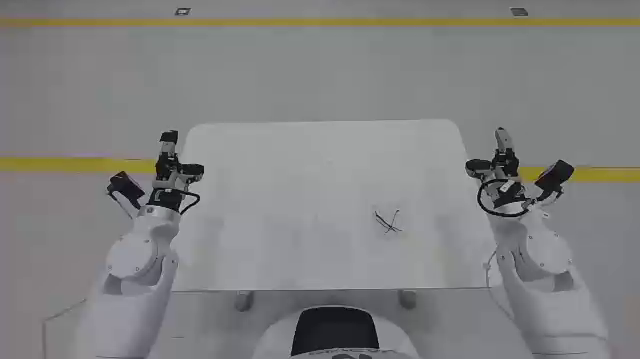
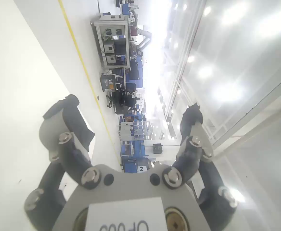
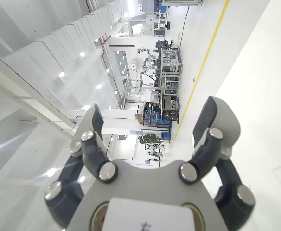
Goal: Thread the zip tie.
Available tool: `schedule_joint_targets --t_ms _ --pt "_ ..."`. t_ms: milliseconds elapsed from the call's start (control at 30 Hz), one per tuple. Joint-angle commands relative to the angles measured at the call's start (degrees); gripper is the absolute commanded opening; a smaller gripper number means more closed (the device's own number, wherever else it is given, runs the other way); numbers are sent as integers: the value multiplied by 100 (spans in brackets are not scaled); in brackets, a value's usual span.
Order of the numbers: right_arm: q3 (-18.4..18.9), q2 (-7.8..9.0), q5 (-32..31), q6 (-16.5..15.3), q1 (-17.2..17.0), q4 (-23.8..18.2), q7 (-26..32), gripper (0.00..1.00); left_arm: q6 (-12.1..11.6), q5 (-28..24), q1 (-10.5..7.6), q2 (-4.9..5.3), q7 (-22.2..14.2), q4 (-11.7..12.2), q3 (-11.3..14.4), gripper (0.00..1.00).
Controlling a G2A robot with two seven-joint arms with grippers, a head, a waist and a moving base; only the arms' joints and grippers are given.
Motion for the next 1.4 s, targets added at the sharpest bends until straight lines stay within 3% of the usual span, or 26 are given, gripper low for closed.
schedule_joint_targets --t_ms 0,33,67,100,133,167,200,267,467,567,1000,1200,1367 --pt "0 0 0 0 0 0 0 78 0 0 0 0 0 0 0 100" --pt "0 0 0 0 0 0 0 78 0 0 0 0 0 0 0 100" --pt "0 0 0 0 0 0 0 100 0 0 0 0 0 0 0 78" --pt "0 0 0 0 0 0 0 100 0 0 0 0 0 0 0 100" --pt "0 0 0 0 0 0 0 78 0 0 0 0 0 0 0 78" --pt "0 0 0 0 0 0 0 78 0 0 0 0 0 0 0 100" --pt "1 15 -250 -11 12 -13 72 100 0 0 0 0 0 0 0 100" --pt "1 52 -865 -54 31 7 293 100 0 0 0 0 0 0 0 100" --pt "-9 133 -1931 -47 0 -65 1259 100 0 0 0 0 0 0 0 100" --pt "-82 178 -2398 -312 -51 -44 1899 100 0 0 0 0 0 0 0 100" --pt "-82 178 -2398 -312 -51 -44 1899 100 0 0 0 0 0 0 0 100" --pt "-247 273 -3367 -264 649 145 3096 100 0 0 0 0 0 0 0 100" --pt "-675 325 -4464 -296 1172 354 3824 100 0 0 0 0 0 0 0 100"
